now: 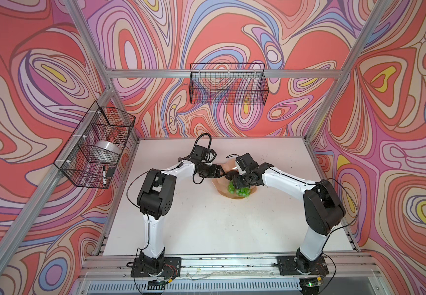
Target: Place and organize the fake fruits in the fruit bowl
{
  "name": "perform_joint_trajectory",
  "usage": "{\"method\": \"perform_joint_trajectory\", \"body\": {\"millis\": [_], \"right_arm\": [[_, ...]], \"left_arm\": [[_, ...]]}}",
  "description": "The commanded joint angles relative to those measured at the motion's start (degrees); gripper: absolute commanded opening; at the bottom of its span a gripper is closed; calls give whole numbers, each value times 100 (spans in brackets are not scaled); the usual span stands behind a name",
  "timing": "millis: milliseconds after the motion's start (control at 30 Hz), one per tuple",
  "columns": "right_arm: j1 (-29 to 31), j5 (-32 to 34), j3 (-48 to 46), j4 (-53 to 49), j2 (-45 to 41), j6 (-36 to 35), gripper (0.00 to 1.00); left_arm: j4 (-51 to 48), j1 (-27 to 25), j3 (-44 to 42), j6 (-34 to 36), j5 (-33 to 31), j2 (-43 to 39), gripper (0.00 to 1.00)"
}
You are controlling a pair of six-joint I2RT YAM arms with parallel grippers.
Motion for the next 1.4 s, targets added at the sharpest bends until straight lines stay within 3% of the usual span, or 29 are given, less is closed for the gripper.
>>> {"method": "perform_joint_trajectory", "body": {"millis": [0,200,300,500,700,767,900,1000,1100,1200,1267,1367], "right_arm": [[18,-23,202,-13,-278,8,71],[-72,-59,302,22,-750,-90,83],[-245,-61,195,160,-1117,-140,98],[-1366,-176,-812,1117,-2249,60,98],[-2323,762,-2311,2763,-3032,-270,98],[-2374,1552,-3017,3715,-3206,-512,98],[-2477,2487,-4065,5472,-3070,-1021,98],[-2518,2561,-4540,6567,-2648,-1229,98],[-2537,2446,-5001,8143,-1975,-1583,98],[-2626,2262,-5067,8810,-1206,-1583,98],[-2684,2014,-5223,9443,-821,-1602,98],[-2833,1731,-5222,9366,-824,-1488,98]], "left_arm": [[-227,53,130,34,46,-13,91],[-10,95,-170,17,-105,-433,100],[281,120,-443,18,-312,-835,100],[1136,147,-1420,254,-1137,-2239,100],[3496,146,-3792,681,-3080,-4632,100],[3879,148,-4476,1060,-3935,-5259,100],[4210,163,-5561,1630,-5679,-5606,100],[5286,249,-6532,1642,-6322,-5526,100],[6318,614,-7193,1495,-6327,-5158,100],[6346,896,-7124,1774,-6008,-5045,100],[6386,1214,-7045,1674,-5591,-4866,100],[6745,1590,-6885,1534,-4623,-4413,100]]}}
